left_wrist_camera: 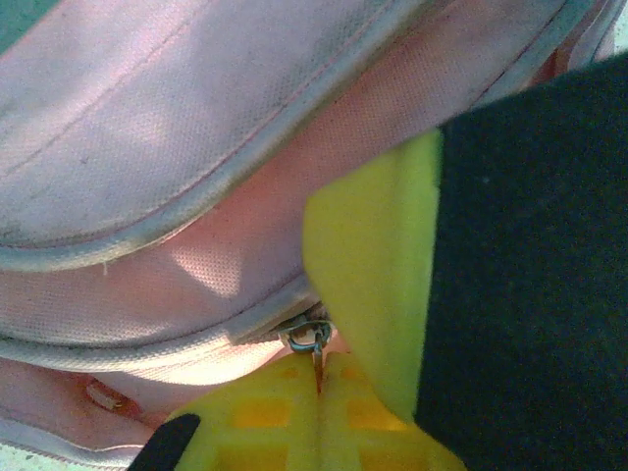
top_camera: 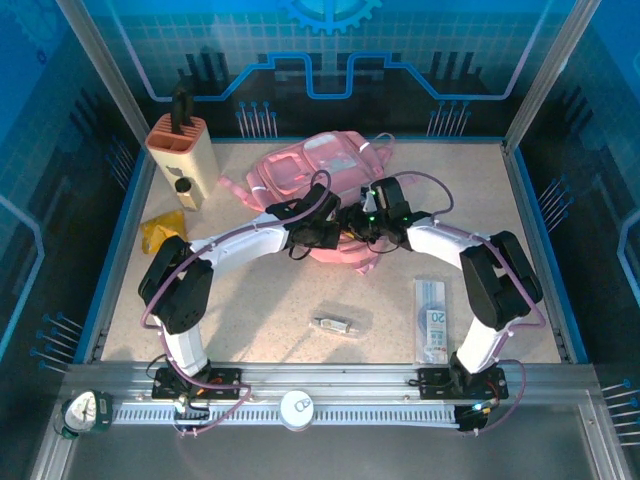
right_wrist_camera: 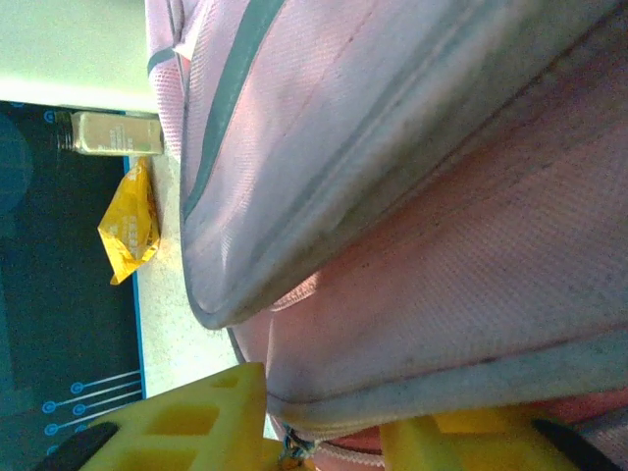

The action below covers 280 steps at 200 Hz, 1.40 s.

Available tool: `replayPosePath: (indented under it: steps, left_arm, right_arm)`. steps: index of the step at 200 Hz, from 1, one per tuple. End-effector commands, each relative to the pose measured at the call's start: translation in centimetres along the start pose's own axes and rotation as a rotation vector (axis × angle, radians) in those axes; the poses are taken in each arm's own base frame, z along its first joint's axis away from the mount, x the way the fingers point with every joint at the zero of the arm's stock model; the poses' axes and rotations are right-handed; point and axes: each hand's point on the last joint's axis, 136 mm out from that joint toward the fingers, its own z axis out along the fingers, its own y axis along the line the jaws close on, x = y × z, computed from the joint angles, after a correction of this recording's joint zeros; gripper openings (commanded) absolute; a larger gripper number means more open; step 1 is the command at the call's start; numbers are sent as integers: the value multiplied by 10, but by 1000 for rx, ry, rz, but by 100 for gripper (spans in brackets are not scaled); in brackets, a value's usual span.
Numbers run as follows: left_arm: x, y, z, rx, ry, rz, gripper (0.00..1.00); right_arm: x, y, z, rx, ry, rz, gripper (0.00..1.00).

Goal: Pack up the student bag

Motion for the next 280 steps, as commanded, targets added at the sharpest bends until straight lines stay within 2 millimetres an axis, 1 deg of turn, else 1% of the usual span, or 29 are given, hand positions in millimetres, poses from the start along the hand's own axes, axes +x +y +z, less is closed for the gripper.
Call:
replayPosePath:
  steps: [1,6,22,40,59,74,85,106,122,146,157,176,192,207,227,250,280]
  left_arm:
    - [-2,-6,-8,17,-13,18,0]
    - [-1,-4,-9,8,-12,26,0]
    - [6,11,-9,-63,-6,62,0]
    - [13,32,-9,-154,-3,120,0]
    - [16,59,-12,-265,-2,170,0]
    - [17,78,-15,-319,3,187,0]
    - [15,89,-17,-334,-6,189,0]
    - [9,102,-18,-326,-45,202,0]
    - [4,109,-16,-311,-65,210,0]
    - [-10,125,-12,-336,-95,220,0]
    - [-16,136,-9,-323,-117,186,0]
    - [-30,156,-6,-299,-144,105,0]
    - [-44,168,-7,-305,-184,74,0]
    - [-55,179,-3,-301,-203,39,0]
    - [-69,197,-2,-340,-216,-17,0]
    - [-78,205,-5,-374,-223,-83,0]
    - [-81,205,4,-353,-197,-121,0]
  right_arm:
    - [-13,-2,9,0,-36,9,22]
    - [-13,-2,10,-1,-35,5,19]
    - [-13,-2,8,10,-31,-17,14]
    - [-15,-2,2,18,-33,-35,0]
    - [-18,-2,-6,9,-34,-37,0]
    - [-20,-4,-12,2,-30,-32,0]
    - [-19,-6,-14,-5,-21,-23,0]
    - [-20,-8,-18,-11,-25,-28,0]
    - [-19,-7,-19,-20,-17,-32,0]
    - [-17,0,-22,-47,-6,-43,0]
    - [-16,4,-23,-61,-7,-43,0]
    - [-9,11,-22,-70,11,-62,0]
    - [-5,8,-21,-63,25,-60,0]
    - [-1,7,-19,-62,33,-63,0]
    - [7,7,-18,-49,52,-81,0]
    - [8,5,-20,-35,48,-90,0]
    - [4,11,-29,-17,26,-127,0]
